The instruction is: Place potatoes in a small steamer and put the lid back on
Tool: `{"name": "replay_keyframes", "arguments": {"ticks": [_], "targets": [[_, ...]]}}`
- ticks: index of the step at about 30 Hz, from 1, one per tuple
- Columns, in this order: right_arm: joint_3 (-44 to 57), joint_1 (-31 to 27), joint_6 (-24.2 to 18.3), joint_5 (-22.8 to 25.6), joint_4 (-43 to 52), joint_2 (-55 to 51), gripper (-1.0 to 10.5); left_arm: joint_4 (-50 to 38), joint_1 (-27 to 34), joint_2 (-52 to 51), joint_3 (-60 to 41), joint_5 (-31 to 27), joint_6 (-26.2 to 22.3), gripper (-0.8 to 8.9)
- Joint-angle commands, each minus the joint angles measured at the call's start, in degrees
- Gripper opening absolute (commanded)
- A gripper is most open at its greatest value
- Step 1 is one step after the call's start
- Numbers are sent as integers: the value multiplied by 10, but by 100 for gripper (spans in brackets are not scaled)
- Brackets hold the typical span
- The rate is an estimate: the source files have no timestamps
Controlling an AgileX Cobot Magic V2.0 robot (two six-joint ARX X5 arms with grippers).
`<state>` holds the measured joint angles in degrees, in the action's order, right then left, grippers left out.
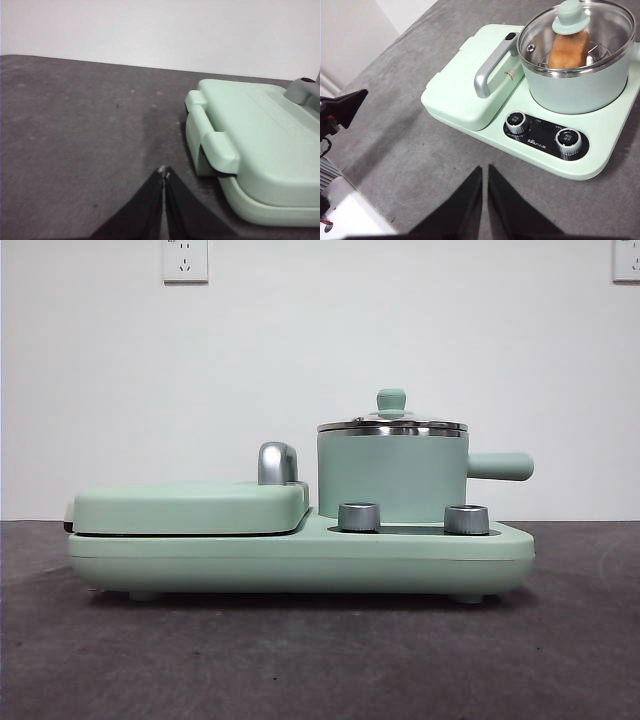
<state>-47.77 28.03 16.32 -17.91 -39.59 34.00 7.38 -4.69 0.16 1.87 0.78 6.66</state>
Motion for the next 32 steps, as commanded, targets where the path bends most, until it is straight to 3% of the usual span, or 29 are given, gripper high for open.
{"name": "replay_keyframes", "arguments": {"ticks": [1,24,28,32], "targets": [[-5,3,-5,-1,6,3,16,20,4,0,-11,-5,-17,6],[-3,3,-5,0,9,1,16,34,3,0,-11,-5,-28,6],[16,-35,-14,43,28,-24,15,34,3,0,-11,-5,-28,6],[123,-108,-43,47,166,-89,15,33,3,0,-11,-5,-28,6]]}}
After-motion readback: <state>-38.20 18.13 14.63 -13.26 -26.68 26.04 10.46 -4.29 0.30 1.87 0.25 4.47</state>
